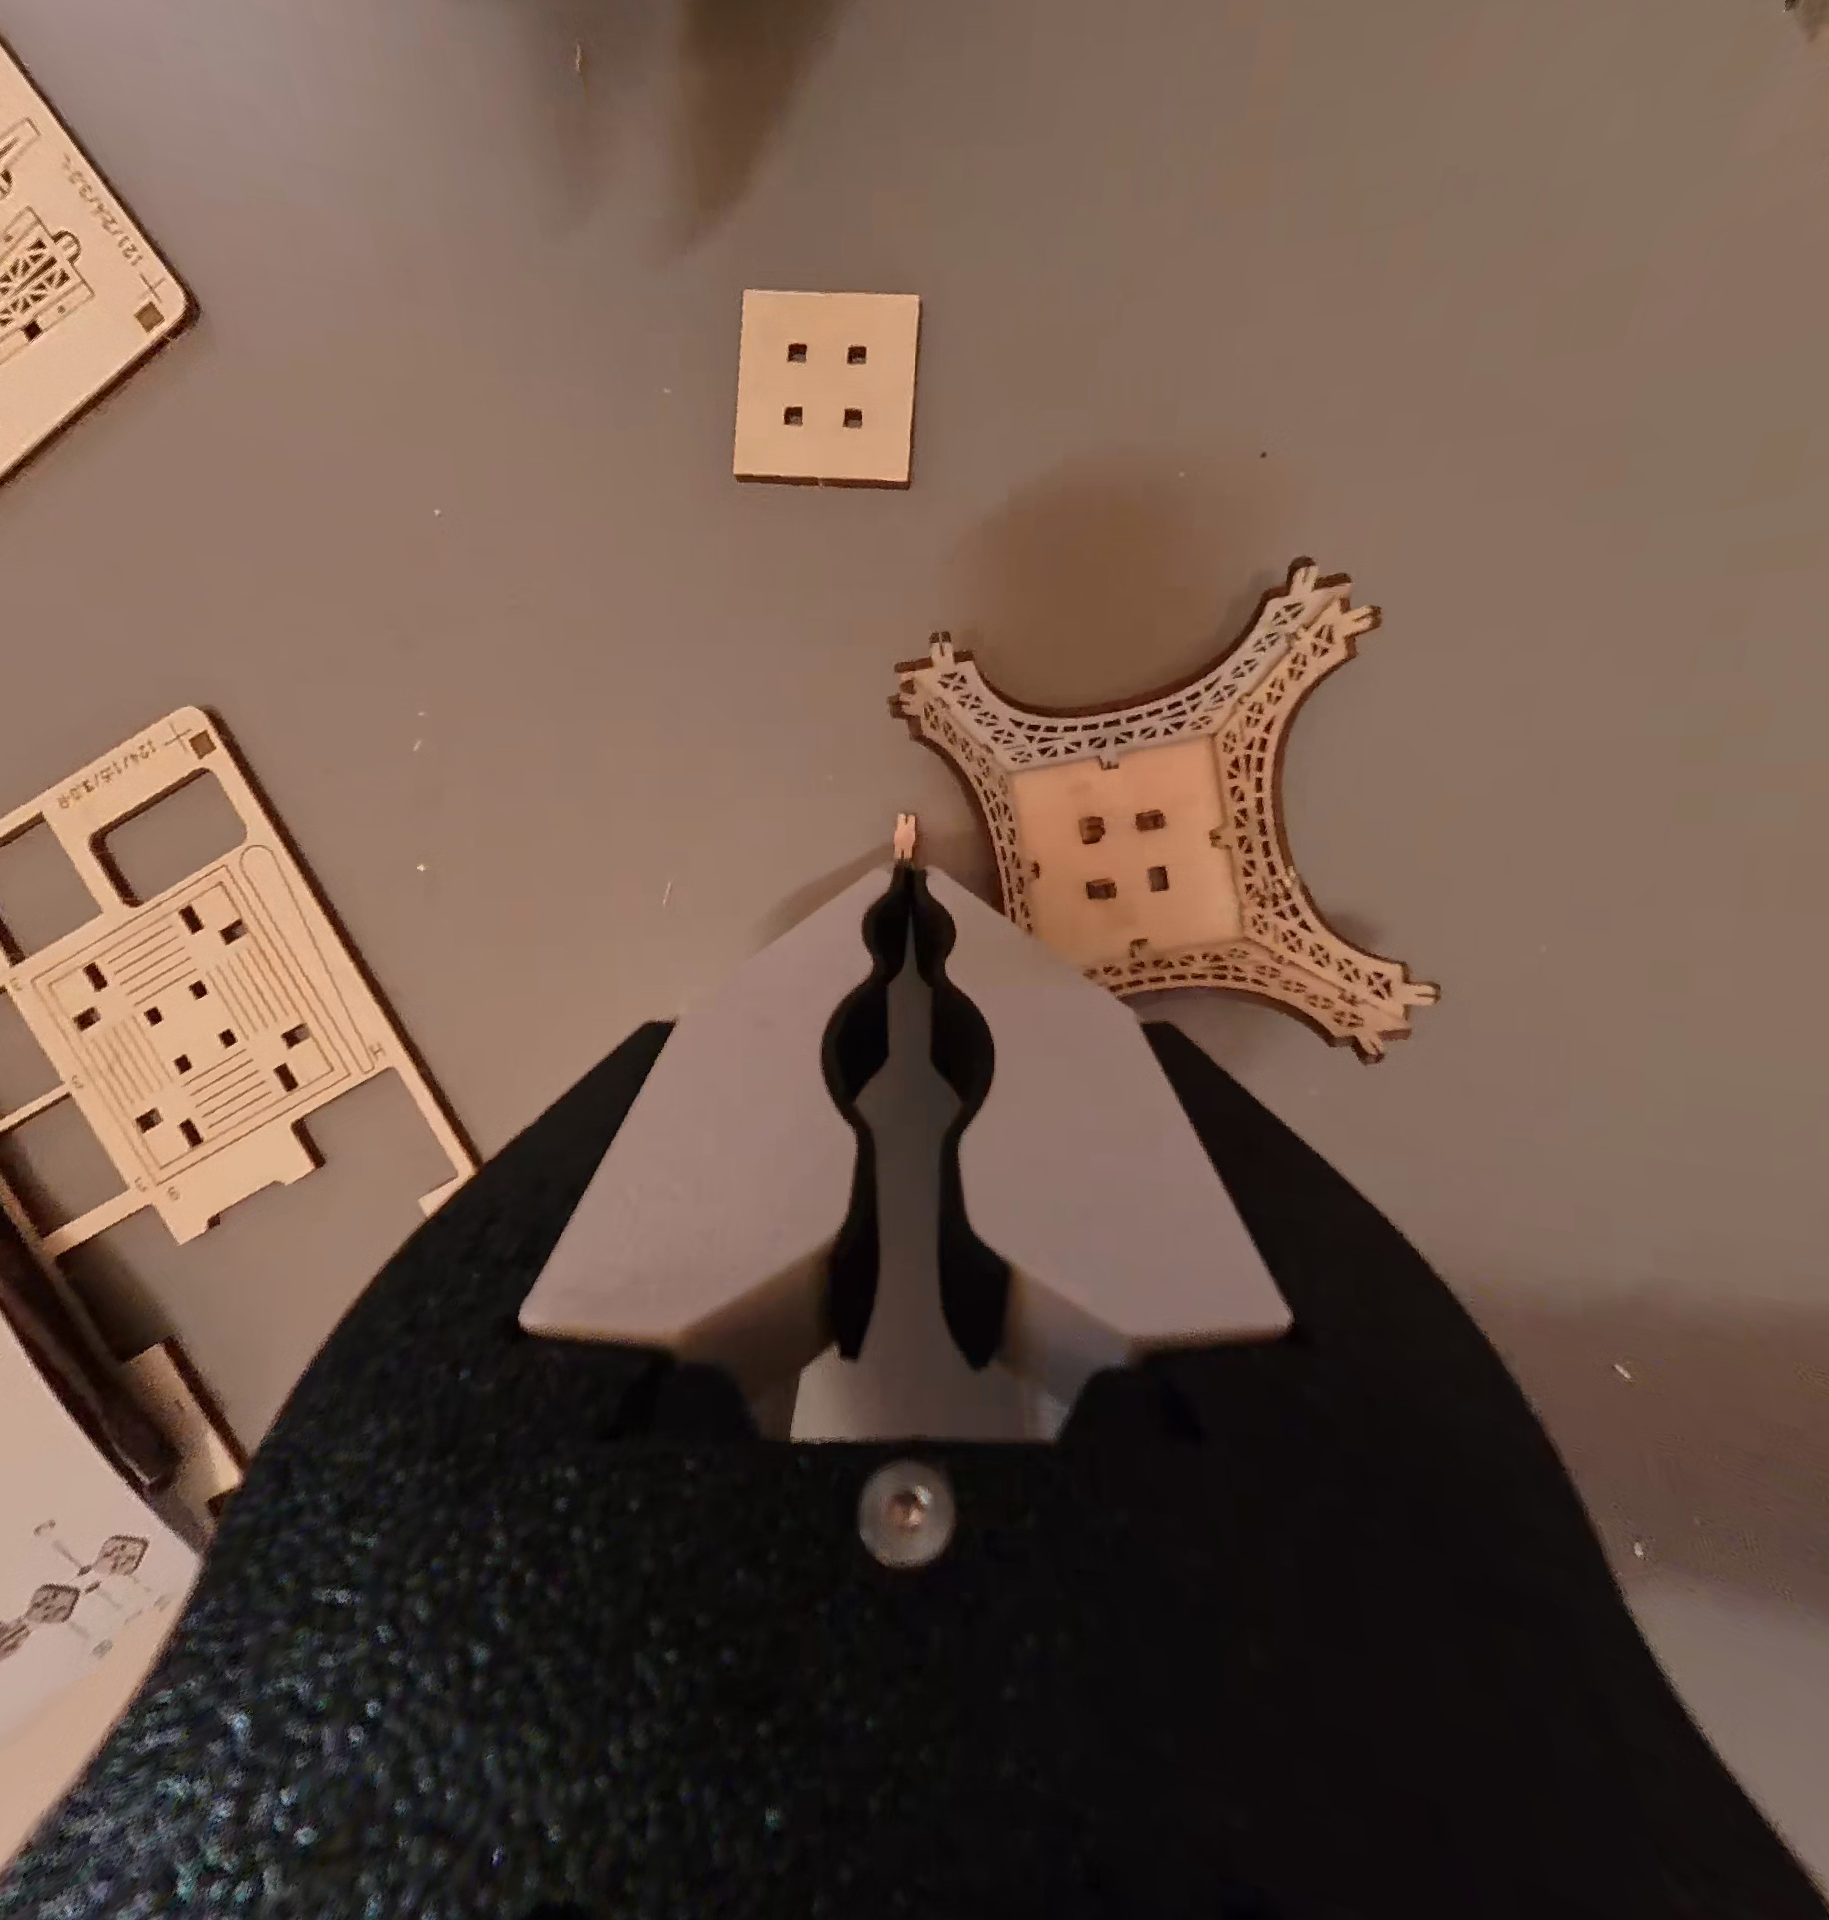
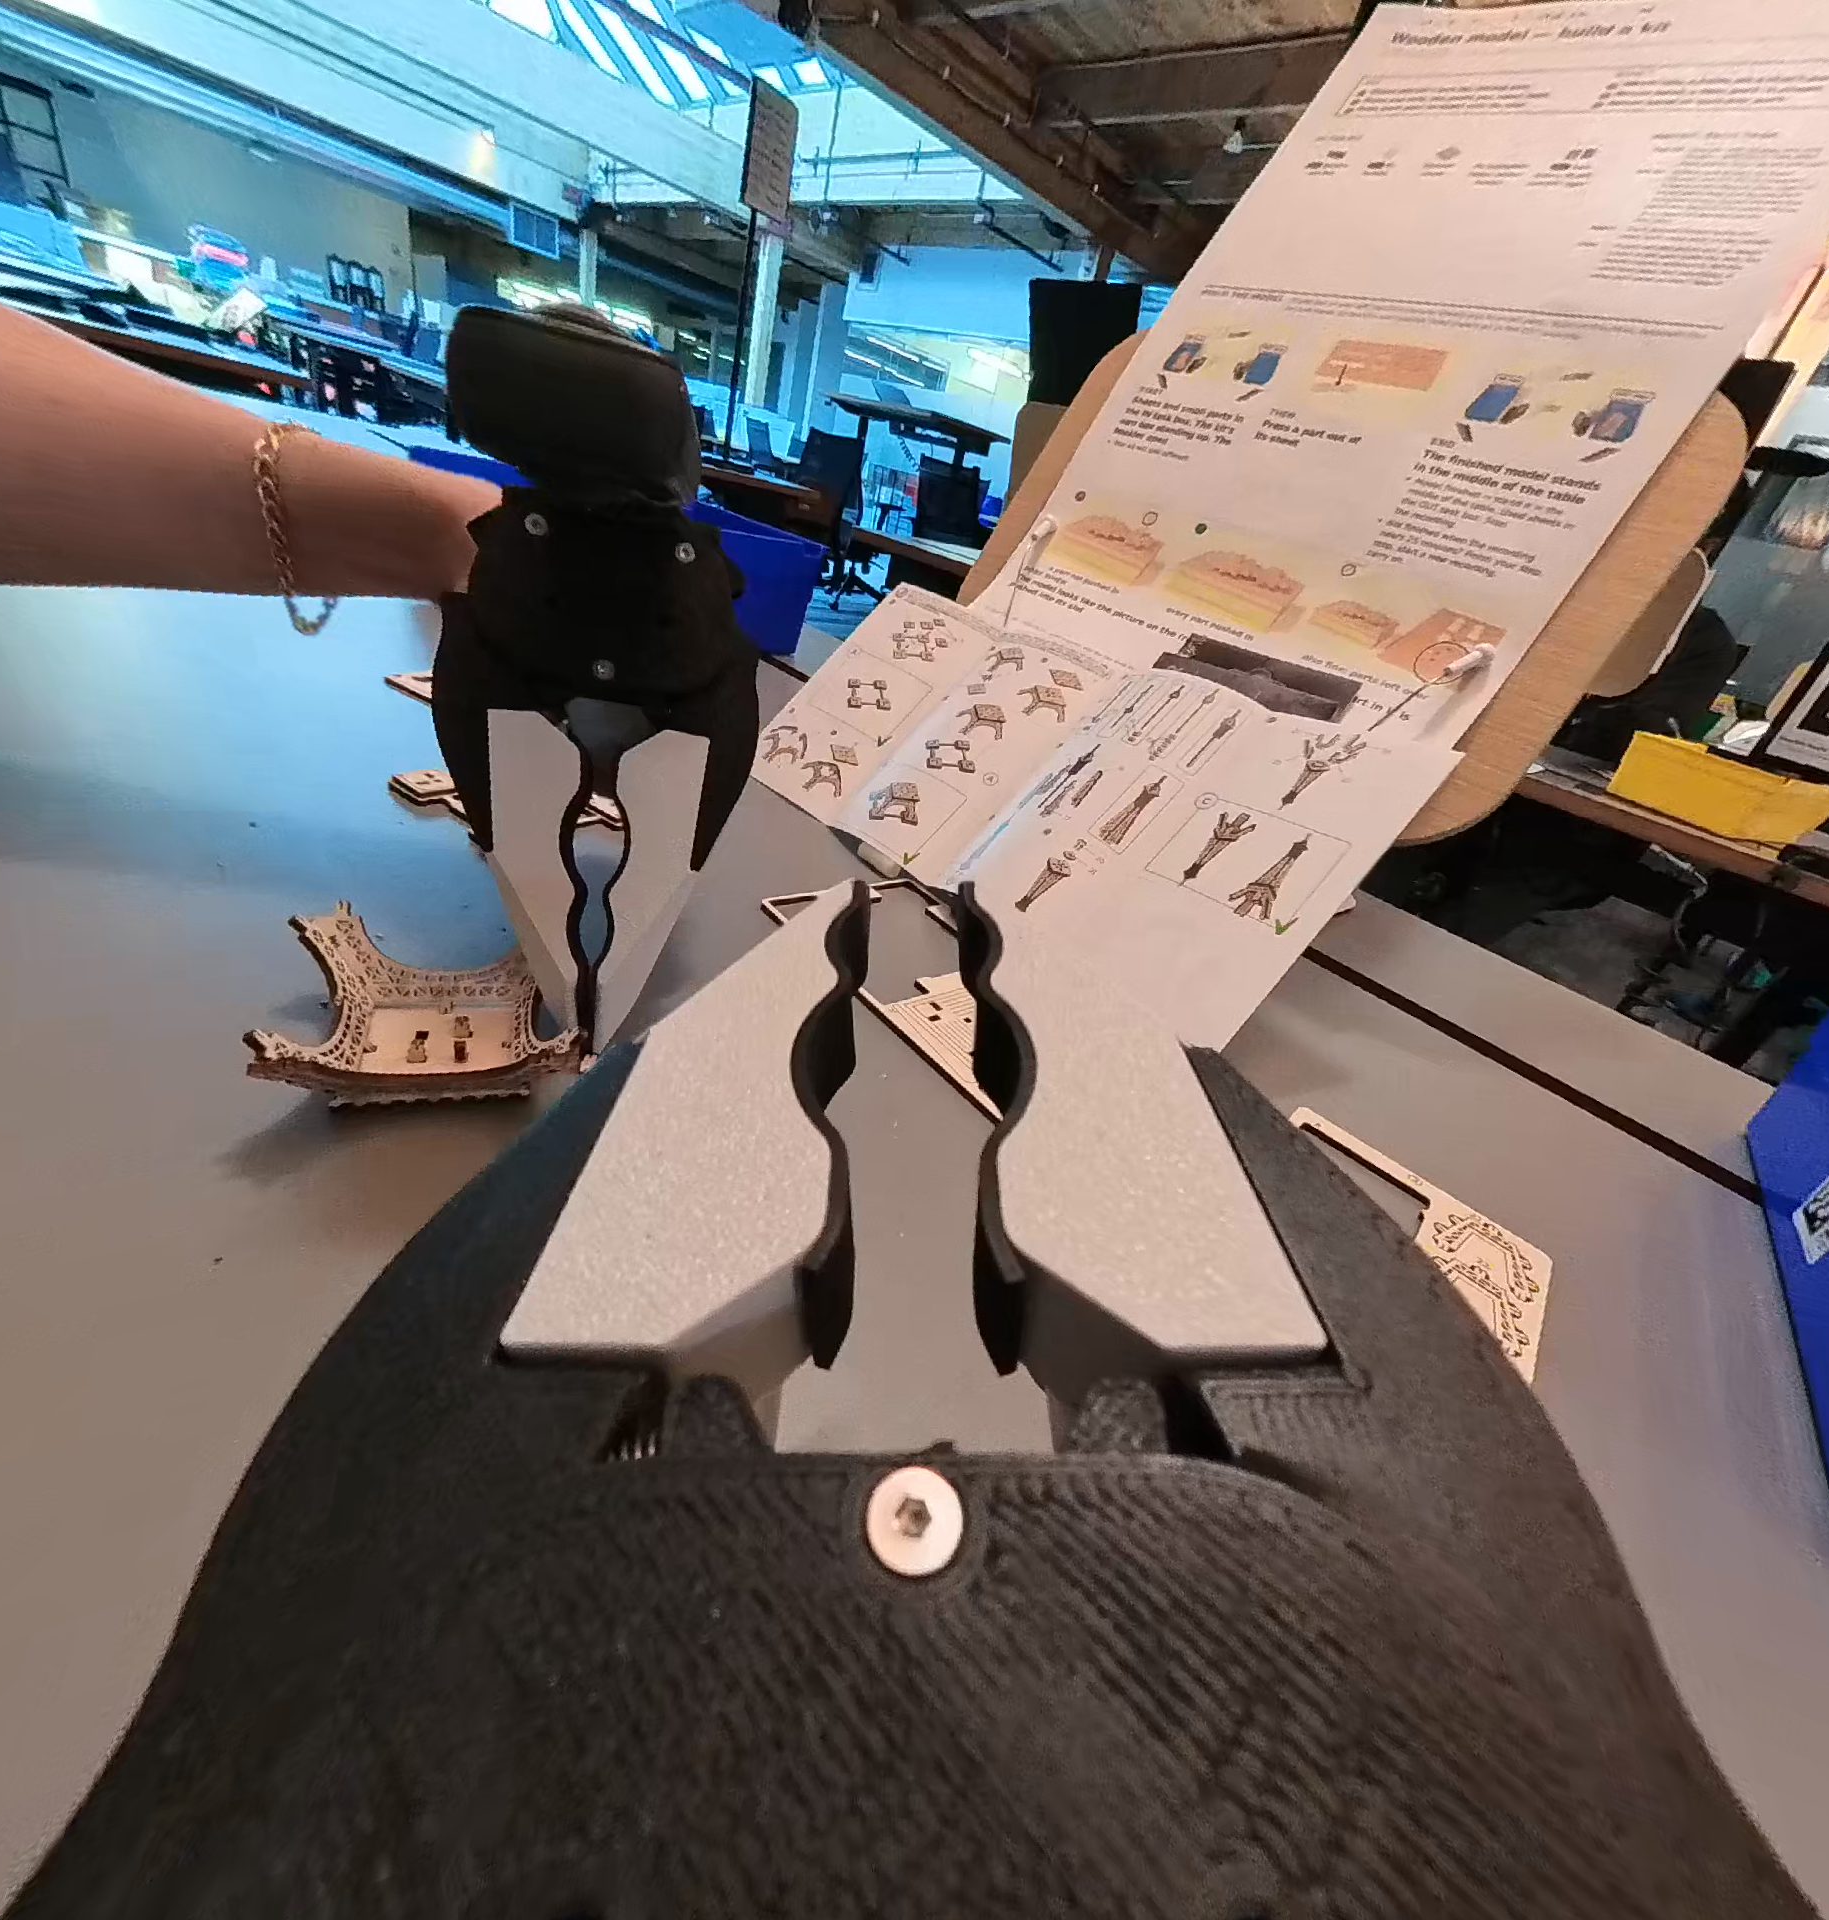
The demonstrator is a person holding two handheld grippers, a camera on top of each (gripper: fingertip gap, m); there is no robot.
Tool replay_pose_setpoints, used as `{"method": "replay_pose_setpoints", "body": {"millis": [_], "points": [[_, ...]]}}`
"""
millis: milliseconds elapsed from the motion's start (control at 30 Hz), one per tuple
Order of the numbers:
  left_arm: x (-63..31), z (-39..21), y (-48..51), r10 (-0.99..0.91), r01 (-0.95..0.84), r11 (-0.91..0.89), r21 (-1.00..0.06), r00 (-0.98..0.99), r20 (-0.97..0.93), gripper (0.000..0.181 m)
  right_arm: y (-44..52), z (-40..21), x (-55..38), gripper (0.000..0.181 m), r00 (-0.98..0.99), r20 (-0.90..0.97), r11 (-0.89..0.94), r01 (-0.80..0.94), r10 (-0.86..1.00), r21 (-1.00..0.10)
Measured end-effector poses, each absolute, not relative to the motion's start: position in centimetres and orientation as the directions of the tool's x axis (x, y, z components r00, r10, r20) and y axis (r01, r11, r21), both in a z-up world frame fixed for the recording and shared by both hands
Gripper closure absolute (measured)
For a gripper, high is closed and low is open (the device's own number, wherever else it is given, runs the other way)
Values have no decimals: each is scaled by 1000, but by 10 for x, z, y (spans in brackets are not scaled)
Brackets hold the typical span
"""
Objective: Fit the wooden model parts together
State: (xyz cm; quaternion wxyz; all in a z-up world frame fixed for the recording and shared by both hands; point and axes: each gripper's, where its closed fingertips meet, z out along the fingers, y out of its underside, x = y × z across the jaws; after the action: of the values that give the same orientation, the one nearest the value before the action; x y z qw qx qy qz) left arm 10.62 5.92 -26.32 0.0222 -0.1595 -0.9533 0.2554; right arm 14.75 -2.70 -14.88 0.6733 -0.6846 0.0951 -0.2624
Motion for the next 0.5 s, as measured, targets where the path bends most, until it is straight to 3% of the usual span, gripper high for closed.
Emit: {"method": "replay_pose_setpoints", "body": {"millis": [200, 500], "points": [[112, -256, 52, 288, 276, 818, -504, -956, -55, 169, -27, -148, 146, 166, 838, 245, -73, 240, -487, -968], [107, -264, 54, 321, 281, 836, -471, -947, 5, 181, -31, -144, 144, 166, 833, 248, -49, 258, -495, -965]]}}
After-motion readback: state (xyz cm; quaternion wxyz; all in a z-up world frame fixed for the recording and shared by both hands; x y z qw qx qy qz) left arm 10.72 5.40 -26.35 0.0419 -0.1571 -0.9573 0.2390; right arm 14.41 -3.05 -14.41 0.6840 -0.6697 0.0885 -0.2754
